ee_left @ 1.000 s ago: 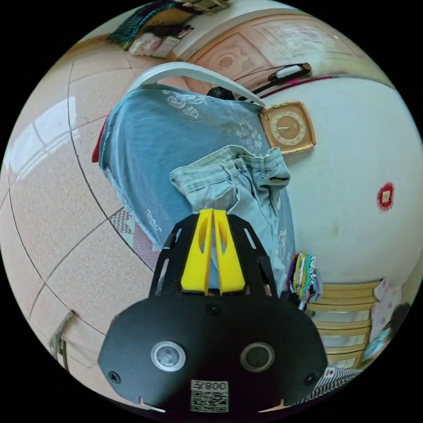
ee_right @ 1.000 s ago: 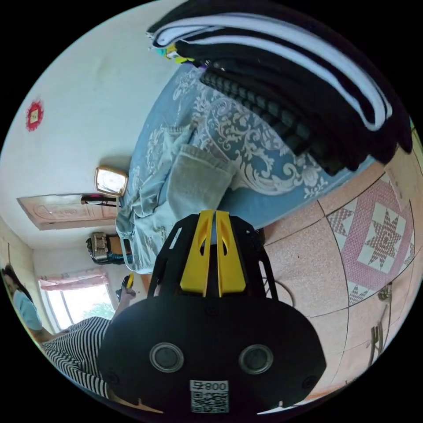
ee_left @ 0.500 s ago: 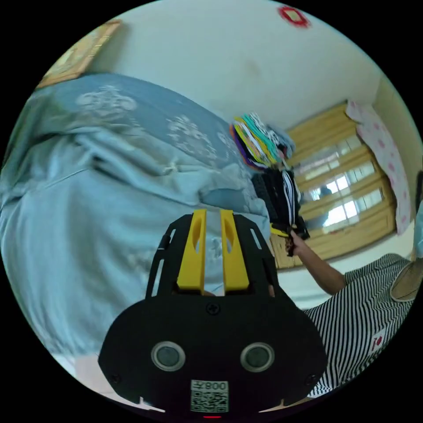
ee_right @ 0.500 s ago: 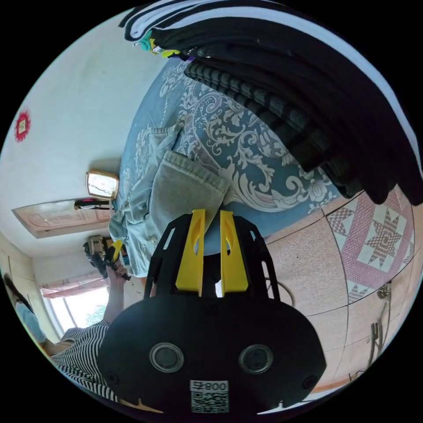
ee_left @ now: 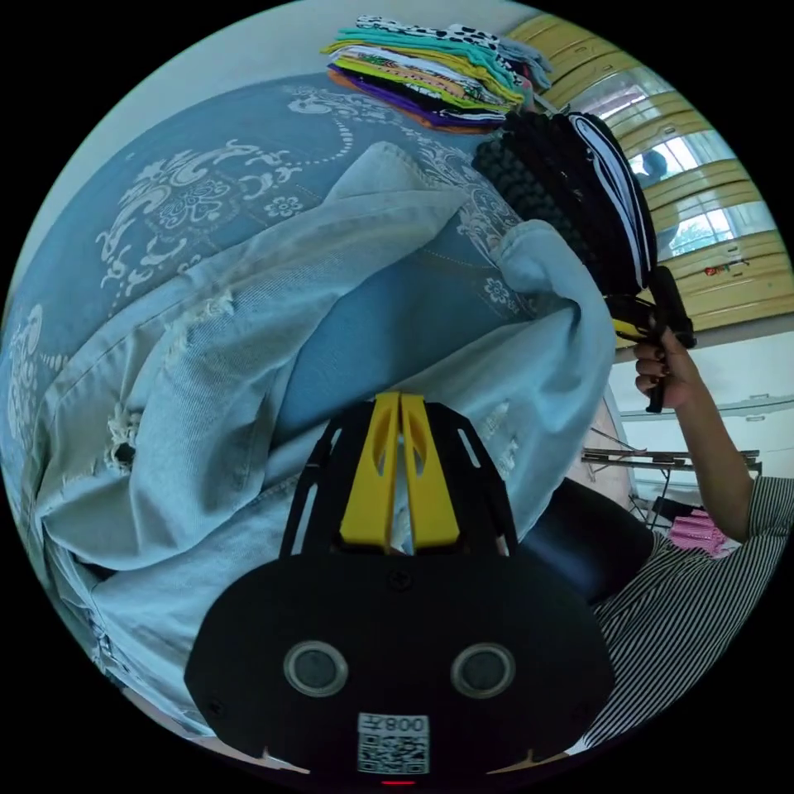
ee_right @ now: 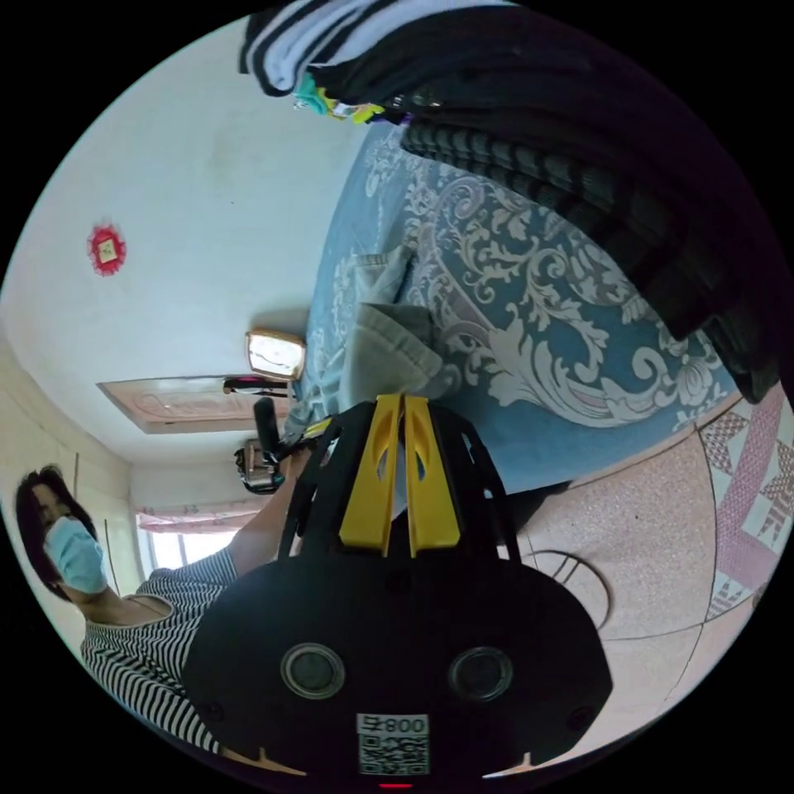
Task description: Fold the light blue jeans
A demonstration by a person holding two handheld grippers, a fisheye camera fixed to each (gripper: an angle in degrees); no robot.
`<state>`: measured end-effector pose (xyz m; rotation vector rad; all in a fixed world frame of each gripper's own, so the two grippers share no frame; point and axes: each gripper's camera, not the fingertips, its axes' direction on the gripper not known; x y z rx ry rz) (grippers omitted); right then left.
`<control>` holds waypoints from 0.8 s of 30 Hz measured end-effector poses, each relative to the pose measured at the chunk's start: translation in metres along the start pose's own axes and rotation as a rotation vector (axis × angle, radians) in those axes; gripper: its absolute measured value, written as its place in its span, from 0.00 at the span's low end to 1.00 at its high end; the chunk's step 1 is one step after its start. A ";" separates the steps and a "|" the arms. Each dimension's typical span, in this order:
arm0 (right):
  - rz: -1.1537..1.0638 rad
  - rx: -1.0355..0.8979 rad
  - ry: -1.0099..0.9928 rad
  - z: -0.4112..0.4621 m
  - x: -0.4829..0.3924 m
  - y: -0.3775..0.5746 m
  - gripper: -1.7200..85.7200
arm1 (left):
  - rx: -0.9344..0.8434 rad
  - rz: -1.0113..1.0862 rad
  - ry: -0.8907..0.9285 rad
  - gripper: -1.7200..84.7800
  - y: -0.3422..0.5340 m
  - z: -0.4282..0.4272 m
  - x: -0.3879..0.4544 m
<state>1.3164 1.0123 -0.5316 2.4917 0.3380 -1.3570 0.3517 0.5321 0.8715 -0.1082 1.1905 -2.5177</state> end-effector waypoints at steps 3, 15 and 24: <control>-0.078 0.066 -0.114 -0.026 -0.020 0.006 0.02 | 0.094 -0.033 0.025 0.02 -0.015 0.009 0.001; -0.179 0.169 0.023 -0.121 -0.041 0.064 0.02 | 0.278 0.035 0.095 0.03 -0.059 0.073 0.030; 0.183 0.053 0.170 -0.125 0.054 0.104 0.03 | 0.143 0.012 0.040 0.07 -0.117 0.161 0.018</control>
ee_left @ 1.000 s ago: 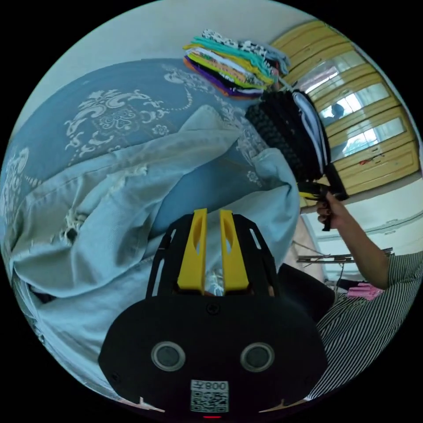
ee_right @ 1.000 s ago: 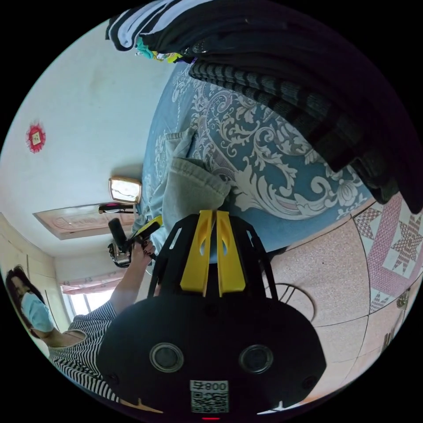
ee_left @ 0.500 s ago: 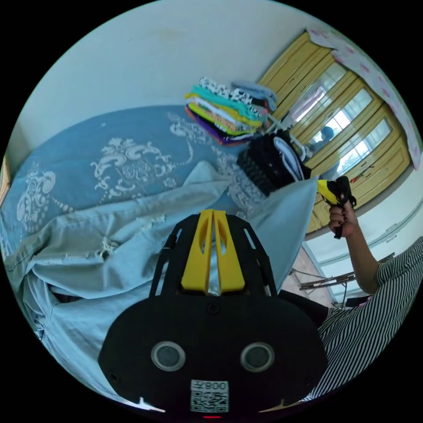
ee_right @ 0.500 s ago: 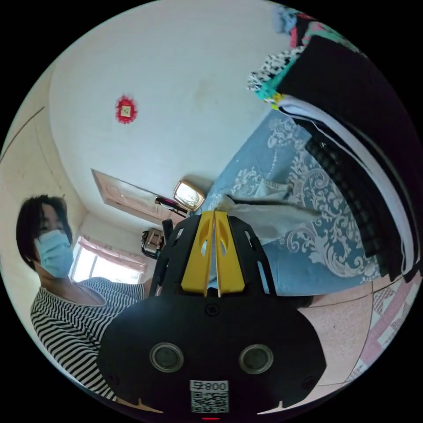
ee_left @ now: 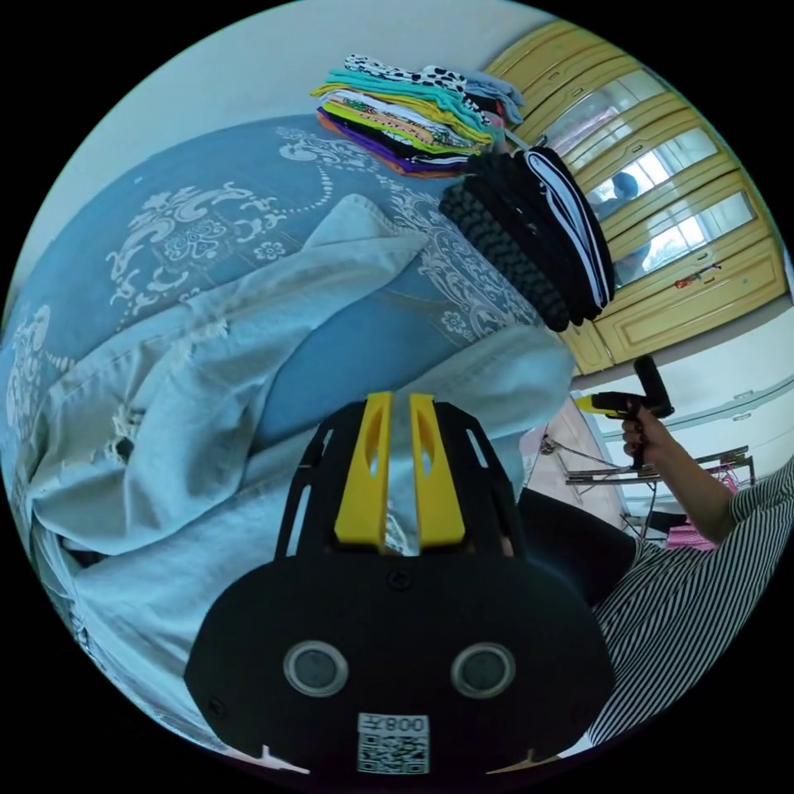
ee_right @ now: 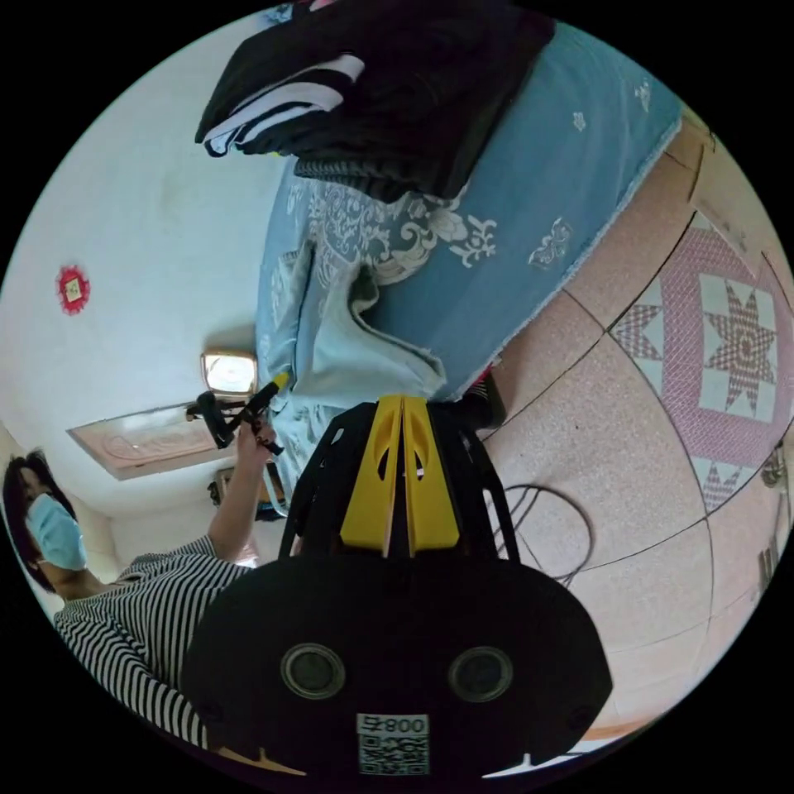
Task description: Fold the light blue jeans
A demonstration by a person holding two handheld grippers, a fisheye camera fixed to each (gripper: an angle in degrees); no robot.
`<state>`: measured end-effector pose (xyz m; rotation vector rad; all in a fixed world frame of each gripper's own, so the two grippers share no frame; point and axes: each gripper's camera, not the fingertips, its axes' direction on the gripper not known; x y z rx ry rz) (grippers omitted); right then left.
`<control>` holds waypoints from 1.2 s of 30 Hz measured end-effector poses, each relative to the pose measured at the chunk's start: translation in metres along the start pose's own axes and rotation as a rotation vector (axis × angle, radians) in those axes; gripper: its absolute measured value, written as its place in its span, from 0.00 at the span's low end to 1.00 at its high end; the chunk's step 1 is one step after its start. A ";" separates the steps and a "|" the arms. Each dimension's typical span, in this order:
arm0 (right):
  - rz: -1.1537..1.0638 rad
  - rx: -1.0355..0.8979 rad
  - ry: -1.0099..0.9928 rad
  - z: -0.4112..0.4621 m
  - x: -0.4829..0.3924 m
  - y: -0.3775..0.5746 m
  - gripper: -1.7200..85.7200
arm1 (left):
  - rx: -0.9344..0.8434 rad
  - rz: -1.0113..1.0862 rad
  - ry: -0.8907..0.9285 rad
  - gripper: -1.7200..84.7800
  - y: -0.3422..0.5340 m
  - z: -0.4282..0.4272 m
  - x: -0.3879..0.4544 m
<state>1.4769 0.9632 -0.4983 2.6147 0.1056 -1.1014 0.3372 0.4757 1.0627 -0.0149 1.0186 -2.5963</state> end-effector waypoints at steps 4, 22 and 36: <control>-0.123 0.077 0.139 -0.026 -0.043 -0.022 0.05 | -0.070 0.024 -0.065 0.09 -0.021 0.030 -0.014; -0.354 -0.036 0.398 0.053 -0.143 -0.150 0.02 | -0.168 0.116 -0.160 0.03 -0.049 0.102 -0.040; -0.483 0.009 0.481 0.050 -0.205 -0.212 0.07 | -0.041 0.015 -0.059 0.02 -0.067 0.074 -0.087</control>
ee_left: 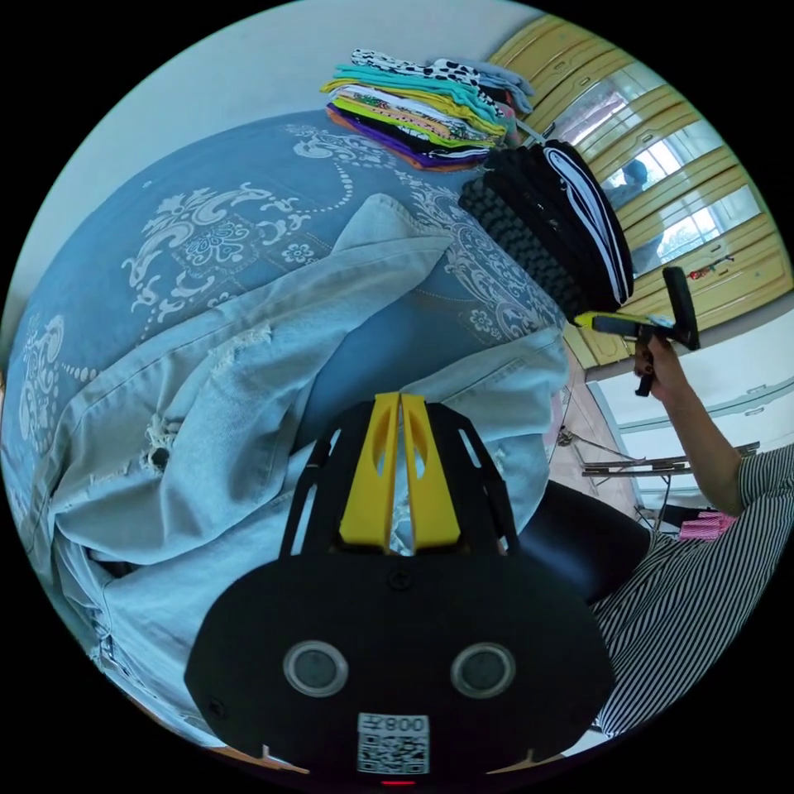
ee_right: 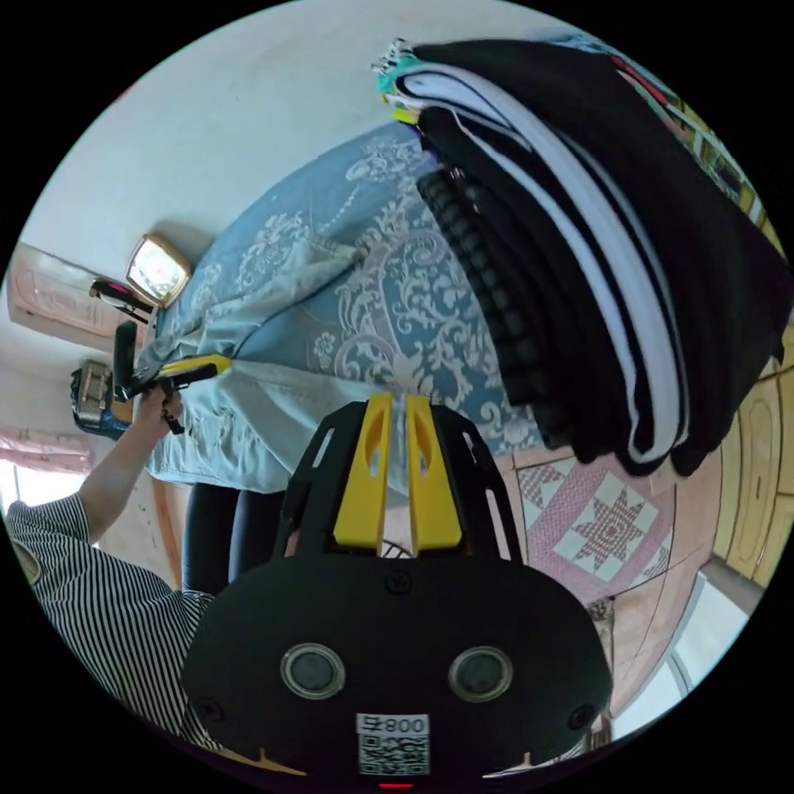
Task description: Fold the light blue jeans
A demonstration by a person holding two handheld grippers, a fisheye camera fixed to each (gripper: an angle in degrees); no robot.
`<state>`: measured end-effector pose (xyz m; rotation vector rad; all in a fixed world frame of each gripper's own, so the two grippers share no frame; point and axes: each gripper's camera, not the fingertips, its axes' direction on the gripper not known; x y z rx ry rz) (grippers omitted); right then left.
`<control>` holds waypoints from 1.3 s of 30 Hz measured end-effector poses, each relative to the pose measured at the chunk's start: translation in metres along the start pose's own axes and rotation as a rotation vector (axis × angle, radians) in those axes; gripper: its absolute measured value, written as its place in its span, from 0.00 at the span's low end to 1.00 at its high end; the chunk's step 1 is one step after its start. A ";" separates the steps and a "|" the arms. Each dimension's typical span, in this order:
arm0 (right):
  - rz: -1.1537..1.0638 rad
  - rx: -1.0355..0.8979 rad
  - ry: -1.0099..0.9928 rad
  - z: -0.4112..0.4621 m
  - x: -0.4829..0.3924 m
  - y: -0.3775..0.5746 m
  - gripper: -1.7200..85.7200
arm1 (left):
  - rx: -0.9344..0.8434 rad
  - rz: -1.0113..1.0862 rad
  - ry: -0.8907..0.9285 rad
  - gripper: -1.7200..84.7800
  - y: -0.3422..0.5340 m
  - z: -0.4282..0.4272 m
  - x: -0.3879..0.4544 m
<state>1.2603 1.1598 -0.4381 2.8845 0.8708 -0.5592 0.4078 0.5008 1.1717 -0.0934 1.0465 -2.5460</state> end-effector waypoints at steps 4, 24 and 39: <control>0.089 -0.064 -0.047 0.032 0.020 -0.009 0.08 | -0.002 -0.010 0.019 0.02 -0.001 -0.006 -0.012; -0.134 -0.034 0.141 0.037 -0.060 -0.231 0.03 | 0.128 -0.117 0.075 0.03 -0.032 -0.087 -0.077; -0.406 -0.152 0.144 0.187 -0.154 -0.441 0.10 | 0.087 -0.053 -0.116 0.11 -0.056 -0.177 -0.156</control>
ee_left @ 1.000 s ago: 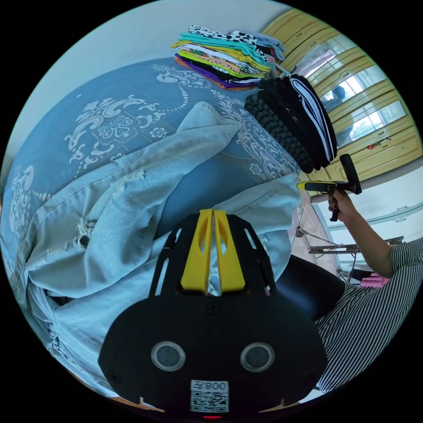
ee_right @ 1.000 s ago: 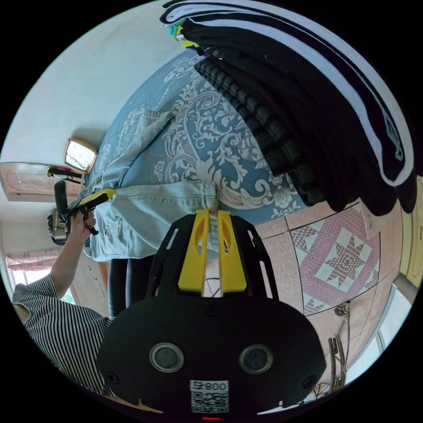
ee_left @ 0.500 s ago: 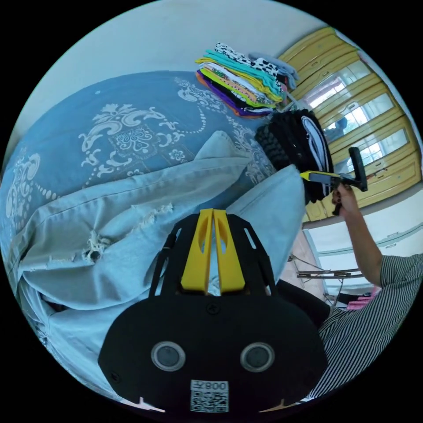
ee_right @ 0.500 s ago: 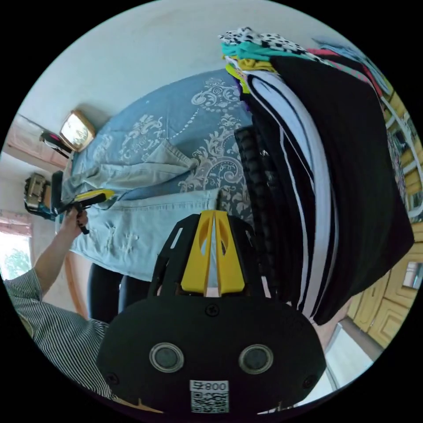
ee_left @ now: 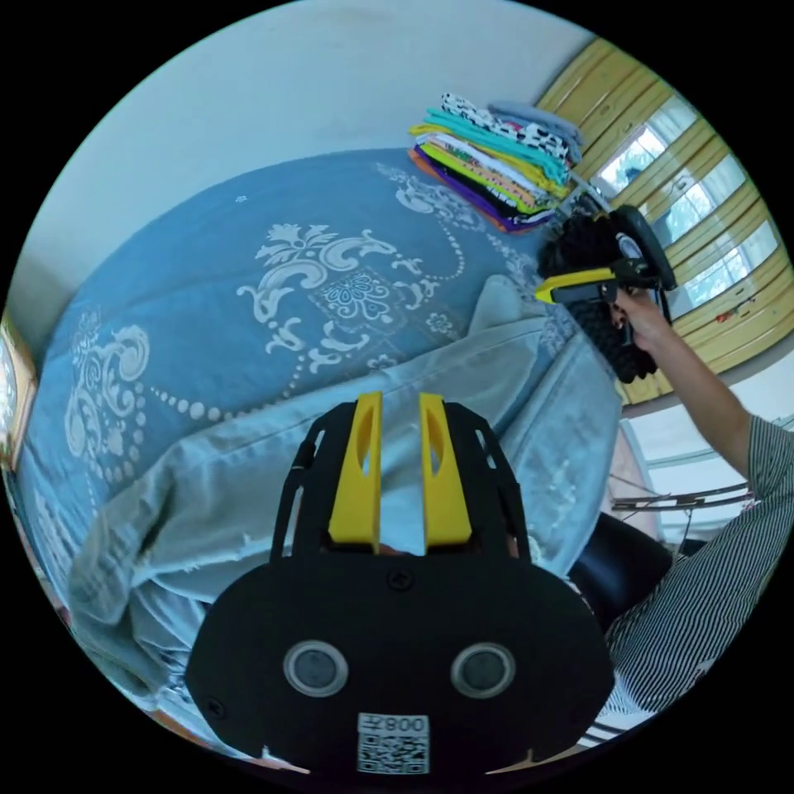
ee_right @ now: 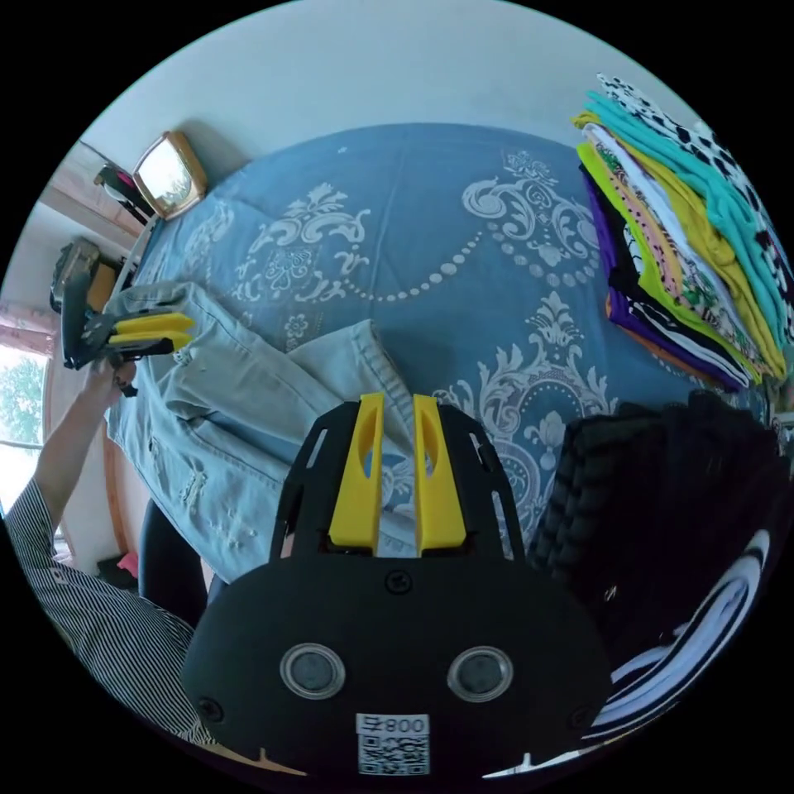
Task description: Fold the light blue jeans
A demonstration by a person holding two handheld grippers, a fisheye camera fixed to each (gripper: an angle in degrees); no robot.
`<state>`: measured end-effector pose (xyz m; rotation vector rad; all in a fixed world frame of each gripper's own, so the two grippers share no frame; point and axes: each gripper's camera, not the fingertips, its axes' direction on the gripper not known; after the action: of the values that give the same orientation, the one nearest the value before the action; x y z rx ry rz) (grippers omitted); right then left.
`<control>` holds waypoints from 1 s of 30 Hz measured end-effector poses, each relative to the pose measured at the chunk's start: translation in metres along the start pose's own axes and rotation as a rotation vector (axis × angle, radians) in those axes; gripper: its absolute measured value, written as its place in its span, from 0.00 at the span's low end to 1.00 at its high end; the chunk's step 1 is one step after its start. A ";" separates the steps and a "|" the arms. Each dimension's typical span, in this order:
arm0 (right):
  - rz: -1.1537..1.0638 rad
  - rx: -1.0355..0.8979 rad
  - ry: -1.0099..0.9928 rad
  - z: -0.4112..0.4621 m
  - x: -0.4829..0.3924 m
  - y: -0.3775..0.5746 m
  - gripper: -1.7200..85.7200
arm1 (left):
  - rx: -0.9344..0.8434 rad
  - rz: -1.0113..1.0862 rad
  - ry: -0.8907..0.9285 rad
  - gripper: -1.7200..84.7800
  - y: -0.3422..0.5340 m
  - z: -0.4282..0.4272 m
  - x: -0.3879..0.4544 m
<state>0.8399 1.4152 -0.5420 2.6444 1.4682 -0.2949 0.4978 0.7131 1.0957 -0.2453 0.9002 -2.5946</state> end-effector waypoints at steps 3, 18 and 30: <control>-0.018 -0.060 0.005 0.026 0.009 -0.023 0.10 | -0.081 0.068 -0.071 0.11 -0.020 0.003 -0.006; -0.053 -0.035 -0.180 0.048 0.043 -0.034 0.05 | 0.031 0.039 -0.053 0.02 0.000 -0.117 -0.024; -0.040 0.382 -0.647 -0.047 0.073 0.051 0.04 | 0.412 0.027 -0.078 0.02 0.070 -0.338 -0.024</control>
<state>0.9258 1.4570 -0.5126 2.3883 1.3248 -1.3997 0.4446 0.8616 0.7874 -0.2144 0.3261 -2.6504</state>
